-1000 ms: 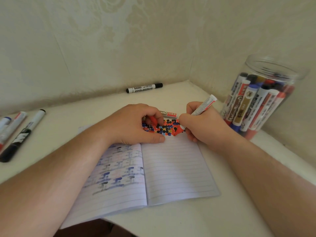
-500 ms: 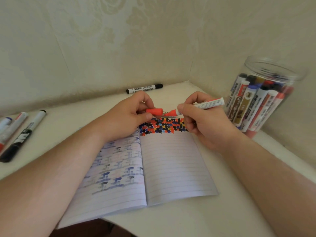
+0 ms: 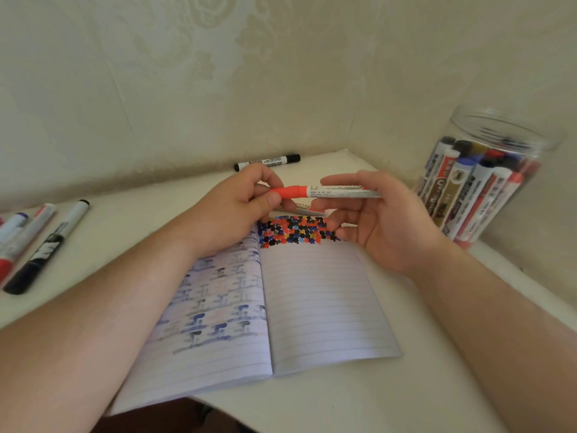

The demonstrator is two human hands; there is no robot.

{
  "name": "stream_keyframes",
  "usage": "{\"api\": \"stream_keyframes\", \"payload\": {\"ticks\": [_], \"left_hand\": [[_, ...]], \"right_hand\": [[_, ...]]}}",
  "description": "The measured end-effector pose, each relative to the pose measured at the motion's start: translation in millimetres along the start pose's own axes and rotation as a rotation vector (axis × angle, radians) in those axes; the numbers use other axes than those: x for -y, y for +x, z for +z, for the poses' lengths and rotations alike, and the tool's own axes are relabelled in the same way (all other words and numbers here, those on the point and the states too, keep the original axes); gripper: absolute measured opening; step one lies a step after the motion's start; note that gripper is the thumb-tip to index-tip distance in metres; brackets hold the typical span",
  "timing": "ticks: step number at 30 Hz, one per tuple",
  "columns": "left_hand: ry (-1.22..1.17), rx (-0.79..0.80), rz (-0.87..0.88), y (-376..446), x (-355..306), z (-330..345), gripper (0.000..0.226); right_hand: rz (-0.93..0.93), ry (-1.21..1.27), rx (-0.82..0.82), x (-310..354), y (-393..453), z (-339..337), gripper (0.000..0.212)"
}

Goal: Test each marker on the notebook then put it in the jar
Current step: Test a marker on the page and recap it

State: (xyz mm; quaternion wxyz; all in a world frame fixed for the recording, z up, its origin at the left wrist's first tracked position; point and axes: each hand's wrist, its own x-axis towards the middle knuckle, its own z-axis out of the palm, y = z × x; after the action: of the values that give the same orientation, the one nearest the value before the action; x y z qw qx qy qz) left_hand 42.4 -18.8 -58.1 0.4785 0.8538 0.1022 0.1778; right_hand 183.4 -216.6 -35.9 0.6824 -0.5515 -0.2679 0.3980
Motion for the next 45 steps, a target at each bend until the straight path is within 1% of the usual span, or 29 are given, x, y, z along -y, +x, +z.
{"api": "stream_keyframes", "payload": {"ticks": [1, 3, 4, 6, 8, 10, 11, 13, 15, 16, 17, 18, 19, 20, 21, 22, 23, 24, 26, 30, 32, 36, 39, 42, 43, 45], "left_hand": [[-0.001, -0.032, 0.003, 0, 0, 0, 0.006], [-0.02, -0.119, 0.012, 1, -1, -1, 0.011], [-0.03, -0.157, 0.009, 1, 0, -2, 0.013], [-0.031, -0.199, -0.015, 2, 1, -3, 0.017], [-0.04, -0.201, -0.015, 1, 0, -2, 0.014], [-0.032, -0.17, 0.008, 1, -1, -2, 0.008], [-0.032, -0.147, 0.01, 0, -4, -1, 0.011], [-0.018, -0.091, 0.012, -2, -7, -1, 0.018], [0.014, -0.057, 0.028, -2, -6, -1, 0.02], [0.016, -0.061, 0.039, -2, -4, -1, 0.016], [-0.004, -0.064, 0.043, -1, -3, -2, 0.008], [-0.007, -0.074, 0.055, -1, -2, -2, 0.006], [-0.018, -0.081, 0.057, 0, -1, -2, 0.012], [-0.008, -0.077, 0.062, 1, 0, -2, 0.011], [0.008, -0.05, 0.07, 1, 1, -2, 0.006], [0.056, -0.023, 0.09, 1, 2, -1, 0.012], [0.109, -0.009, 0.104, 2, 4, 0, 0.022], [0.155, -0.007, 0.117, 2, 5, 1, 0.027], [0.181, -0.027, 0.101, 3, 5, 2, 0.028], [0.153, -0.106, 0.061, 4, 10, 3, 0.023], [0.147, -0.139, 0.061, 5, 12, 3, 0.02], [0.142, -0.17, 0.043, 5, 12, 3, 0.015], [0.177, -0.157, 0.05, 4, 11, 4, 0.015], [0.265, -0.148, 0.071, 3, 10, 5, 0.013], [0.288, -0.151, 0.079, 3, 10, 5, 0.011], [0.329, -0.152, 0.1, 2, 10, 6, 0.008]], "right_hand": [[-0.009, -0.057, -0.036, -1, 2, -3, 0.034], [-0.067, -0.195, -0.11, -5, 4, -8, 0.029], [-0.116, -0.298, -0.133, -7, 5, -10, 0.026], [-0.231, -0.601, -0.154, -10, 4, -15, 0.021], [-0.297, -0.874, -0.174, -13, 4, -16, 0.026], [-0.321, -1.083, -0.168, -14, 2, -11, 0.032], [-0.339, -1.171, -0.158, -14, 2, -10, 0.035], [-0.362, -1.319, -0.117, -14, 5, -9, 0.04], [-0.319, -1.414, -0.073, -14, 8, -5, 0.041], [-0.3, -1.44, -0.048, -14, 9, -2, 0.04], [-0.29, -1.469, -0.034, -14, 8, 2, 0.037], [-0.285, -1.502, -0.036, -13, 7, 6, 0.034], [-0.279, -1.539, -0.048, -13, 6, 9, 0.032], [-0.273, -1.574, -0.065, -12, 5, 12, 0.039], [-0.255, -1.618, -0.083, -12, 5, 14, 0.053], [-0.229, -1.665, -0.102, -12, 5, 16, 0.066], [-0.215, -1.704, -0.131, -13, 5, 17, 0.073], [-0.215, -1.724, -0.164, -13, 7, 18, 0.076], [-0.218, -1.739, -0.222, -13, 9, 19, 0.079], [-0.205, -1.766, -0.223, -14, 9, 23, 0.08], [-0.239, -1.768, -0.231, -14, 8, 26, 0.077], [-0.282, -1.762, -0.229, -18, 6, 31, 0.061], [-0.275, -1.76, -0.209, -20, 5, 30, 0.066], [-0.319, -1.657, -0.115, -21, 5, 26, 0.064], [-0.36, -1.581, -0.068, -21, 4, 25, 0.059], [-0.444, -1.365, 0.019, -20, -2, 27, 0.04]]}}
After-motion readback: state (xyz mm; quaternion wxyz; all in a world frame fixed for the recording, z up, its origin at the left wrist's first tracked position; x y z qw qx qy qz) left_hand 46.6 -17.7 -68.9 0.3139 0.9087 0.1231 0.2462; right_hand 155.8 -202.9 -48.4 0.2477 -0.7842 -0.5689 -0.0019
